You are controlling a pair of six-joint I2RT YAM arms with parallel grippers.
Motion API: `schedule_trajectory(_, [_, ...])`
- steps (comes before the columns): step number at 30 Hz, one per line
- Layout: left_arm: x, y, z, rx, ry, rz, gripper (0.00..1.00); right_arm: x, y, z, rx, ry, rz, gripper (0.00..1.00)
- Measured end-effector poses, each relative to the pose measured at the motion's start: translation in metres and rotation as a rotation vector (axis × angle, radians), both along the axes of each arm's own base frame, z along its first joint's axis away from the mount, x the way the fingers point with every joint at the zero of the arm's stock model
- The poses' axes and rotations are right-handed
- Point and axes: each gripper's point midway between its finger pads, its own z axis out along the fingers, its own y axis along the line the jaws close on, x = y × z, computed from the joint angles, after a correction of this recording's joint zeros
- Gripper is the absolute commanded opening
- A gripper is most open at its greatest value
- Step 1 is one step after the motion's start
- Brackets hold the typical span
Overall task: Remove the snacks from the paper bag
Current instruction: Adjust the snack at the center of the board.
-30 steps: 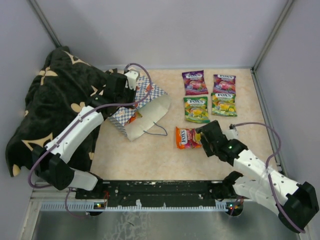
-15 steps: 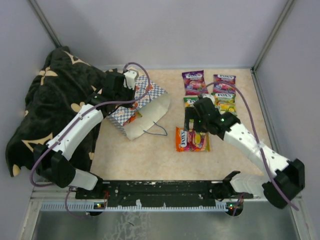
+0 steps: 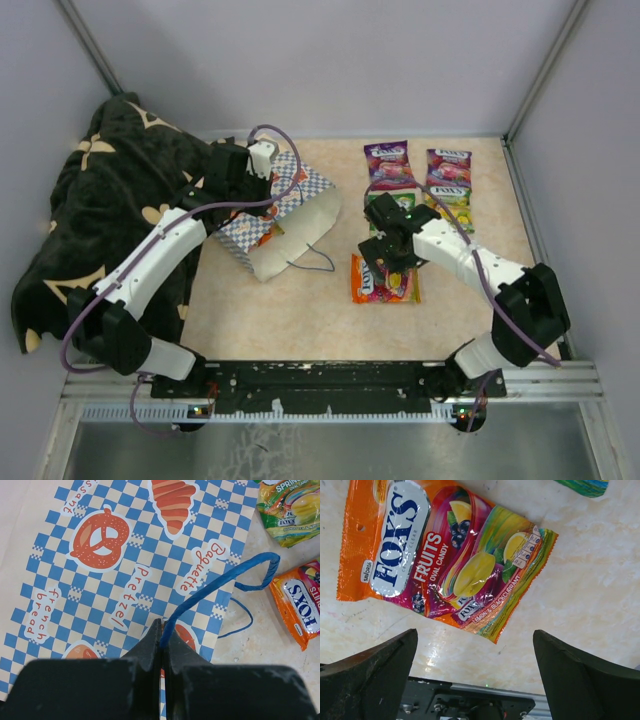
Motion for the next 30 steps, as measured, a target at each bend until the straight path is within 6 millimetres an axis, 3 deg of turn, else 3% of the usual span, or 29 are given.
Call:
schedule_trajectory(10, [-0.001,-0.003,0.000,-0.011,0.003,-0.014,0.02,-0.009,0.000,-0.029,-0.056,0.133,0.046,0.99])
schedule_trajectory(19, [-0.001,-0.003,0.000,-0.013,0.004,-0.017,0.02,-0.005,-0.005,-0.068,-0.141,0.200,-0.046,0.99])
schedule_trajectory(24, [-0.001,-0.003,0.000,-0.012,0.006,-0.017,0.02,-0.003,-0.003,-0.074,-0.102,0.183,-0.160,0.99])
schedule_trajectory(30, [-0.002,-0.003,-0.003,-0.010,0.010,-0.017,0.02,-0.010,-0.001,-0.080,0.053,0.160,-0.428,0.99])
